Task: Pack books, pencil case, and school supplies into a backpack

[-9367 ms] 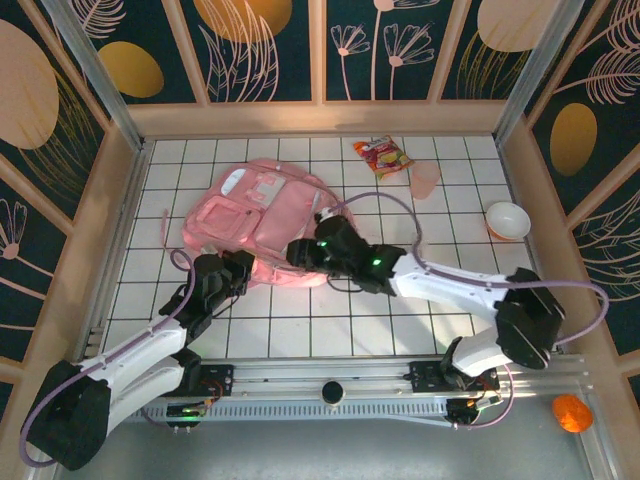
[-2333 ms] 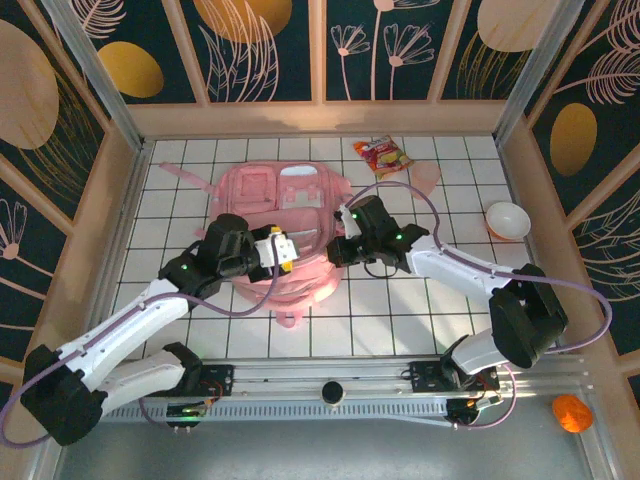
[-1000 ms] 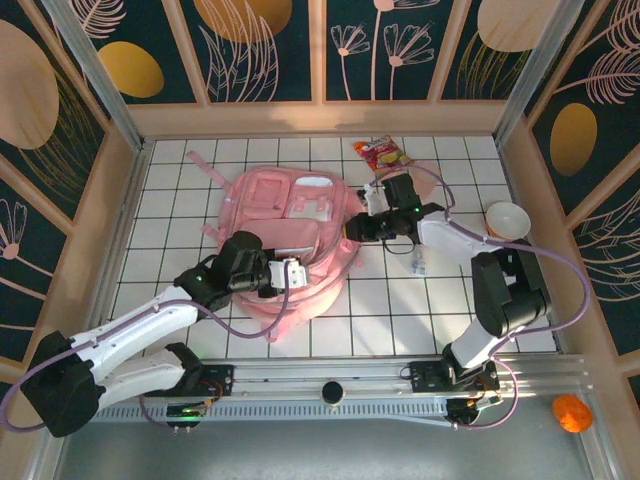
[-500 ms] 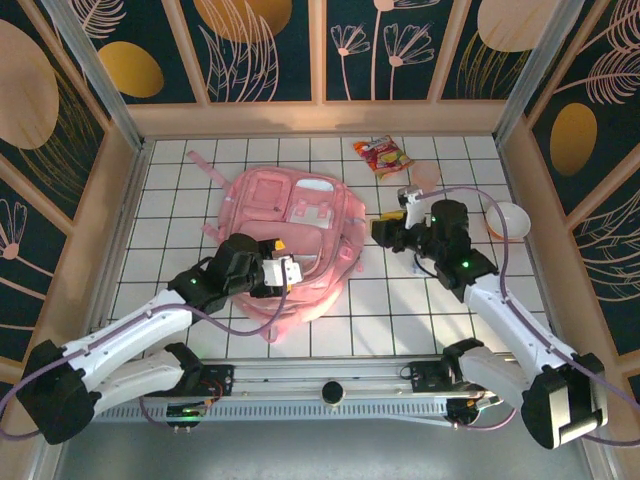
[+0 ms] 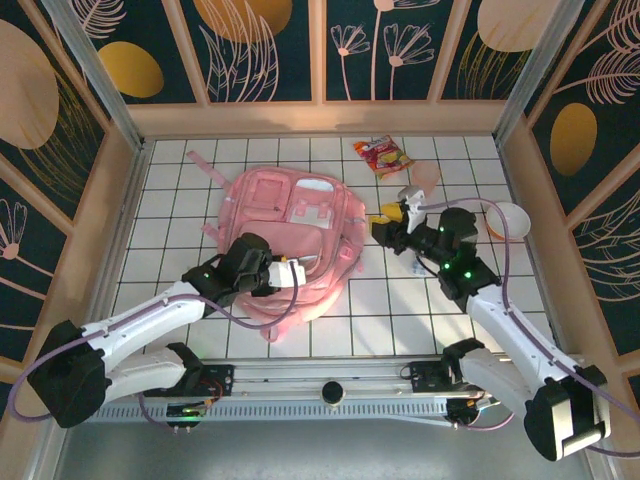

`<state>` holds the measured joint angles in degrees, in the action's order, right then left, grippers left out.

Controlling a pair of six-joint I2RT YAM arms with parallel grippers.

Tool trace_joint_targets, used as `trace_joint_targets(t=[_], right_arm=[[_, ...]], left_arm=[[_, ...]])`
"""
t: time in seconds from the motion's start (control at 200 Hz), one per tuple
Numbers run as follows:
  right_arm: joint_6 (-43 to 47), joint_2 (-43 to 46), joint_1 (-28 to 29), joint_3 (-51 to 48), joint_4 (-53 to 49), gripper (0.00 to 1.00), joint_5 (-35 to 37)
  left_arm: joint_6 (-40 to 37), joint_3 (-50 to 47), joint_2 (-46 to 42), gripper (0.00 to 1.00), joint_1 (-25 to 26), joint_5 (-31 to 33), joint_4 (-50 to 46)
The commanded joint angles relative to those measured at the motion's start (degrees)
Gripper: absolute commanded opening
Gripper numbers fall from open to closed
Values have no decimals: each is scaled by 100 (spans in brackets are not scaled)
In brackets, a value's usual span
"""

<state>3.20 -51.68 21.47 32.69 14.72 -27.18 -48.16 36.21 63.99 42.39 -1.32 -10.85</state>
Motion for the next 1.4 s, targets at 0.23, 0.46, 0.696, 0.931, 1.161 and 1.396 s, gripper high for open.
trace_joint_targets(t=[0.23,0.46,0.696,0.931,1.161,1.396], right_arm=[[1330,-257,-47,-188,192,68,-1253],[3251,-1265,383,423,-991,65,-1887],[3737,-2612,726,1322,-1767,64,-2001],[3539,-3561,865,1920,-1853,62,-2386],[3559,-3892,1069,2111,-2459,55,-2681],[3203,-3617,1074,1927,-2462,40,-3001]], left_arm=[[949,-265,-1000,0,-657,-1853,865],[1107,-522,-1127,0,-759,-2191,1191],[1073,-553,-1055,0,-784,-2301,1366],[1028,-526,-1013,0,-788,-2265,1401],[1090,-490,-871,0,-793,-2043,1598],[1057,-483,-817,0,-788,-1951,1647]])
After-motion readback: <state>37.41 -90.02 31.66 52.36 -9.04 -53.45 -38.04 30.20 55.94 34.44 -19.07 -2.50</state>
